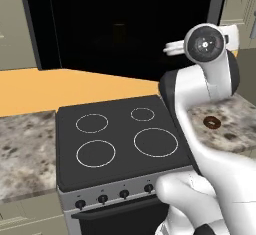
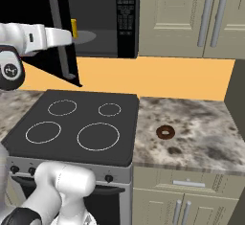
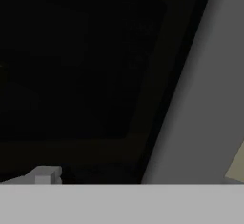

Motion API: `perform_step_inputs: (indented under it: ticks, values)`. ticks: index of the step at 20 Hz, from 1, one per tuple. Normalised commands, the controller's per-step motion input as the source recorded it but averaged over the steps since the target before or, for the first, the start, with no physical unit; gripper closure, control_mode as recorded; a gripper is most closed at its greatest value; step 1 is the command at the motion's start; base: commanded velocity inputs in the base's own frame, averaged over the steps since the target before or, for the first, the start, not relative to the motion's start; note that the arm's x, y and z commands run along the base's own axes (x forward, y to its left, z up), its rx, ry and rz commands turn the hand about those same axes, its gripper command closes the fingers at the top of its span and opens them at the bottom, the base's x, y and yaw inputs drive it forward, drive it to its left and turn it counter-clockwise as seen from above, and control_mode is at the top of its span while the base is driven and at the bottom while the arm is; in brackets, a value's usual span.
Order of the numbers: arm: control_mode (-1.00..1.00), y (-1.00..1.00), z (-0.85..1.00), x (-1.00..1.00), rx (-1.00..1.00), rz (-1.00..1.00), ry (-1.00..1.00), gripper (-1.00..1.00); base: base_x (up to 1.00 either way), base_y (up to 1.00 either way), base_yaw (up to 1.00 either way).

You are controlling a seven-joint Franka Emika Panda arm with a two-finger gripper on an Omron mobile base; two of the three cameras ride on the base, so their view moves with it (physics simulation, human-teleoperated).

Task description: Pick the mug from the counter and place it inside the microwave. Then close the microwave.

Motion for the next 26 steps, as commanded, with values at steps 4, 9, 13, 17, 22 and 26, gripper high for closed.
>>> perform_step_inputs:
  ticks: [4,9,13,17,22,26]
  values:
    - [-1.00,-0.12,0.13,0.70,0.00,0.04,0.02,-1.00,0.00,0.00,0.00]
    - [-1.00,-0.20,0.07,0.79,0.00,0.06,0.00,-1.00,0.00,0.00,0.00]
    - [-1.00,-0.17,0.03,0.75,0.01,0.07,0.00,-1.00,0.00,0.00,0.00]
    - [-1.00,-0.10,0.09,0.63,0.01,0.07,0.00,-1.00,0.00,0.00,0.00]
    - [-1.00,-0.08,0.12,0.63,0.00,0.07,0.00,-1.00,0.00,0.00,0.00]
    - [-1.00,-0.04,0.12,0.46,0.01,0.07,0.00,-1.00,0.00,0.00,0.00]
